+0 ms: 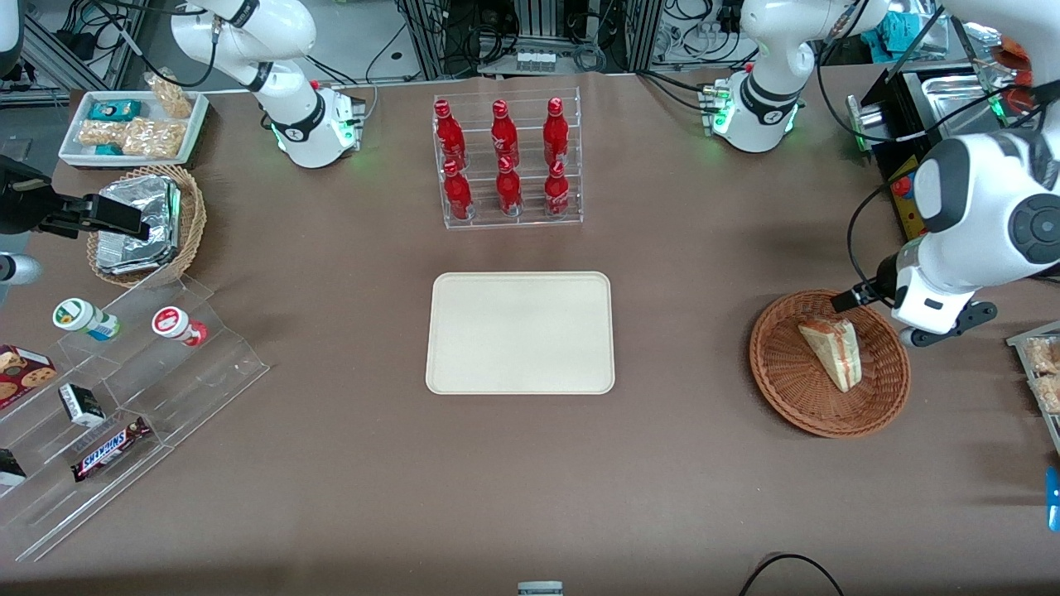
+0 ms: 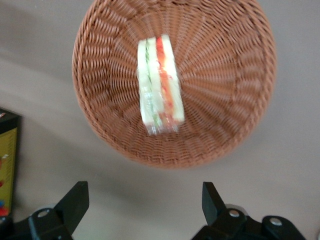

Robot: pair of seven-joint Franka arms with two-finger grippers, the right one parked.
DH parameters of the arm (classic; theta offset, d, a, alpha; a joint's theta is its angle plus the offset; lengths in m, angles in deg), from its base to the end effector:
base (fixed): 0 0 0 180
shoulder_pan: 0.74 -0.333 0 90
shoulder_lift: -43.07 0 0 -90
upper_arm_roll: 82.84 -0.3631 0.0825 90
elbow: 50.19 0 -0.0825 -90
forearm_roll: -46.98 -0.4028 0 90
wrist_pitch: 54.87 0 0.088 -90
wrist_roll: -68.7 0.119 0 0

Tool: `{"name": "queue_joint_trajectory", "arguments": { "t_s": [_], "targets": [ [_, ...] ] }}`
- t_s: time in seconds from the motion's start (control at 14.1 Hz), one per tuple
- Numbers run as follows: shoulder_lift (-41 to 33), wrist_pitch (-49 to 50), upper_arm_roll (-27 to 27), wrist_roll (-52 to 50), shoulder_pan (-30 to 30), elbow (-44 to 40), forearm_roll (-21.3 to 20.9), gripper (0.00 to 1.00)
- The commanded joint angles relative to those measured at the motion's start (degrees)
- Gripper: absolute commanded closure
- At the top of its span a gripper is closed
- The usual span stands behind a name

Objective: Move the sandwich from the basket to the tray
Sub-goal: 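Lower the open left gripper around the sandwich and close it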

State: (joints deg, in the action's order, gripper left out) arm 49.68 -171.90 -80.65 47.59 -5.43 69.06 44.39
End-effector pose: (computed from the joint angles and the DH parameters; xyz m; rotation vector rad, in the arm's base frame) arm 0.5666 0.0281 0.3841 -3.0170 -0.5933 0.2255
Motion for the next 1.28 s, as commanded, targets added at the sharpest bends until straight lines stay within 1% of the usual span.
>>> {"name": "queue_joint_trajectory", "arguments": {
  "t_s": [0.0, 0.14, 0.5, 0.71, 0.92, 1.21],
  "targets": [
    [1.98, -8.53, 0.10, -0.77, -0.85, 3.70, -0.58, 0.00],
    [4.27, -12.41, 0.01, -0.86, -2.24, 3.97, -0.58, 0.00],
    [8.50, -18.31, 0.10, -1.30, -2.34, 3.79, 0.38, 0.00],
    [9.38, -18.41, 0.10, -1.91, -2.25, 3.70, 0.47, 0.00],
    [8.15, -17.61, 0.10, -2.70, -2.25, 3.18, 0.47, 0.00],
    [8.15, -17.26, 0.36, -8.93, -1.64, 2.21, 0.39, 0.00]
  ]
}}
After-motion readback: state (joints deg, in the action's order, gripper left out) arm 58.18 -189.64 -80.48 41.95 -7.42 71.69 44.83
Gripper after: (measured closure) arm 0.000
